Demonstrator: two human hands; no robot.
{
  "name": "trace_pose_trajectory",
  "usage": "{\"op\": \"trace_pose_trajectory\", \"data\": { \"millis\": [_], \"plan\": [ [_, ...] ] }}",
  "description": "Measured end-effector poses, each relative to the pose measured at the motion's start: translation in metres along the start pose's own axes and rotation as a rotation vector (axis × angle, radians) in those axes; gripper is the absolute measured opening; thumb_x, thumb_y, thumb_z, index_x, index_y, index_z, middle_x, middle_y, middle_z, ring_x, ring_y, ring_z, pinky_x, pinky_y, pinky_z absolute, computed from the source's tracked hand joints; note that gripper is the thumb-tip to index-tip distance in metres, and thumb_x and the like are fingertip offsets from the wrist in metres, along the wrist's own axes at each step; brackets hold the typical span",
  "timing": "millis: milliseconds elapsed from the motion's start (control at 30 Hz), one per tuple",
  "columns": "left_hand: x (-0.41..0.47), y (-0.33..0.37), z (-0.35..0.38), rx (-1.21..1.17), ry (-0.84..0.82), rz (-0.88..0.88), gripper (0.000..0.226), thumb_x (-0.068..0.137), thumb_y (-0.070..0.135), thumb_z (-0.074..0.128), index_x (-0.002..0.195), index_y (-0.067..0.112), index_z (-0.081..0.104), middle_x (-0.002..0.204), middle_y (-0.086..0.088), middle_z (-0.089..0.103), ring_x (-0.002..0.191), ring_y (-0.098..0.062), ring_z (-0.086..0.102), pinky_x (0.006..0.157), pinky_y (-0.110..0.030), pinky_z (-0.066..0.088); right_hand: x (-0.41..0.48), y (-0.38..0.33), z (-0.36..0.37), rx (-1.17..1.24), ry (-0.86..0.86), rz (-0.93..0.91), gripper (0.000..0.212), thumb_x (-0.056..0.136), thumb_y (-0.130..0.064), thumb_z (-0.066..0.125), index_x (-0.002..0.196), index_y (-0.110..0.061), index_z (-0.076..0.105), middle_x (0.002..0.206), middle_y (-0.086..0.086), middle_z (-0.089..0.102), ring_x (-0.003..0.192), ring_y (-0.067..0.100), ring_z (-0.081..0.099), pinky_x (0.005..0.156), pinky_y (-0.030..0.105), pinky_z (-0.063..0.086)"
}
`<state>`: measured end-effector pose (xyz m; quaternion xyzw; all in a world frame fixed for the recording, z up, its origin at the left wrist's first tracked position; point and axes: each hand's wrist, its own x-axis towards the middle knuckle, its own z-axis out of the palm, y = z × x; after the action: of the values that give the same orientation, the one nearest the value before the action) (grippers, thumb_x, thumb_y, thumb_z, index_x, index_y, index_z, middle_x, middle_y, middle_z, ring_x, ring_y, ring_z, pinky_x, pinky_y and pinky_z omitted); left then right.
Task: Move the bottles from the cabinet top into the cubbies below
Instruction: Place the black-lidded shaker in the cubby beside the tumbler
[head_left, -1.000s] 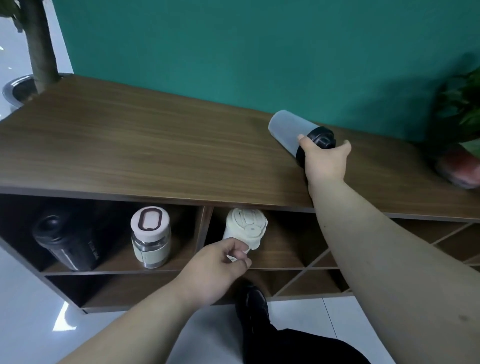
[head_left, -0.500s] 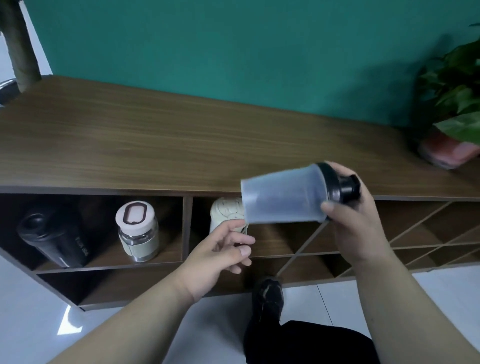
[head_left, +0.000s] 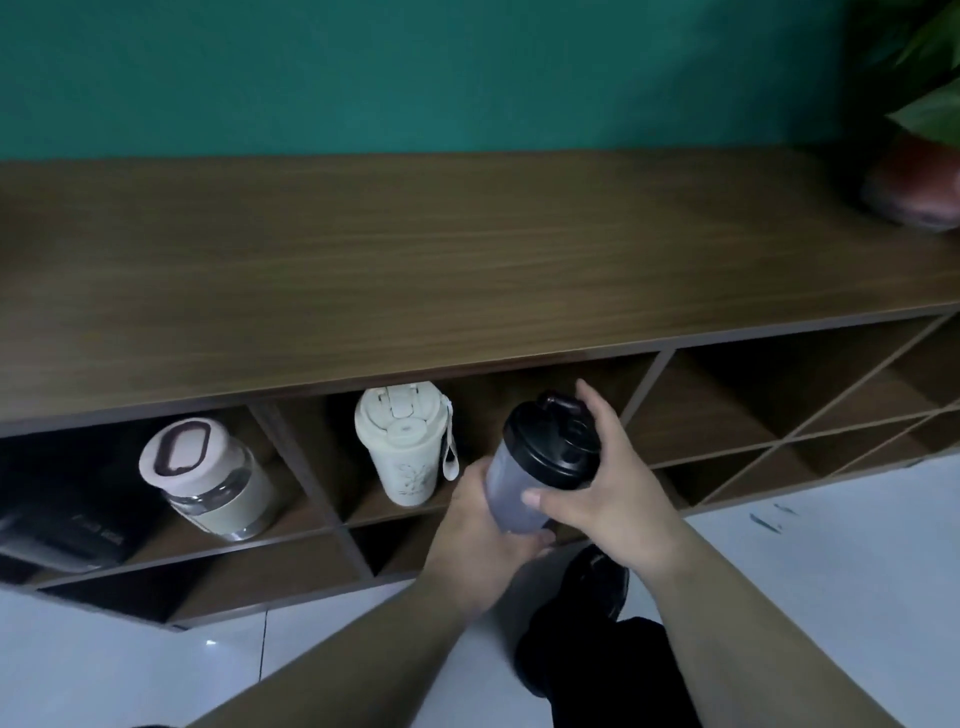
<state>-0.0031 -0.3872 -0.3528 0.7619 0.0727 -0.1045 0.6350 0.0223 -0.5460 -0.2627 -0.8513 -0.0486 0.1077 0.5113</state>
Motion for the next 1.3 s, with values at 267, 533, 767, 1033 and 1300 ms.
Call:
{"op": "trace_pose_trajectory", "data": {
  "millis": [267, 533, 767, 1033, 1300],
  "plan": [
    [0.055, -0.014, 0.031, 0.22, 0.187, -0.042, 0.101, 0.067, 0.042, 0.085, 0.154, 0.023, 0.037, 0.146, -0.005, 0.048, 0.133, -0.018, 0.049, 0.108, -0.035, 0.049, 0.055, 0.034, 0.013, 0.0, 0.094, -0.024, 0.109, 0.064, -0.029, 0.091, 0.153, -0.032, 0.029, 0.148, -0.018, 0.038, 0.122, -0.012, 0.041, 0.089, 0.0, 0.036],
    [0.085, -0.029, 0.029, 0.415, 0.171, -0.09, 0.075, 0.076, 0.028, 0.08, 0.143, 0.024, 0.047, 0.12, 0.01, 0.06, 0.124, -0.021, 0.059, 0.096, -0.026, 0.04, 0.083, 0.046, 0.006, -0.105, -0.024, -0.082, 0.103, 0.062, -0.02, 0.09, 0.15, -0.029, 0.037, 0.137, -0.024, 0.038, 0.121, -0.014, 0.038, 0.096, -0.001, 0.034],
    [0.103, -0.044, 0.021, 0.584, 0.194, -0.003, 0.073, 0.071, 0.038, 0.084, 0.137, 0.024, 0.057, 0.127, 0.001, 0.068, 0.119, -0.019, 0.062, 0.09, -0.02, 0.037, 0.09, 0.055, 0.009, -0.032, -0.034, -0.062, 0.095, 0.06, -0.01, 0.09, 0.135, -0.041, 0.039, 0.128, -0.03, 0.041, 0.109, -0.023, 0.045, 0.092, -0.003, 0.031],
    [0.102, -0.044, 0.018, 0.545, 0.131, -0.105, 0.085, 0.076, 0.048, 0.079, 0.149, 0.033, 0.036, 0.138, 0.009, 0.062, 0.13, -0.019, 0.058, 0.106, -0.036, 0.048, 0.096, 0.06, 0.013, 0.027, -0.049, 0.008, 0.094, 0.057, -0.012, 0.091, 0.126, -0.051, 0.04, 0.137, -0.009, 0.055, 0.124, 0.007, 0.057, 0.107, 0.028, 0.047],
    [0.105, -0.043, 0.02, 0.608, 0.179, -0.068, 0.08, 0.074, 0.04, 0.085, 0.143, 0.018, 0.049, 0.133, -0.005, 0.064, 0.125, -0.028, 0.061, 0.098, -0.032, 0.045, 0.096, 0.07, 0.015, 0.04, -0.031, 0.03, 0.091, 0.051, -0.024, 0.09, 0.115, -0.068, 0.043, 0.128, -0.017, 0.061, 0.119, 0.004, 0.061, 0.106, 0.034, 0.049]
  ]
}}
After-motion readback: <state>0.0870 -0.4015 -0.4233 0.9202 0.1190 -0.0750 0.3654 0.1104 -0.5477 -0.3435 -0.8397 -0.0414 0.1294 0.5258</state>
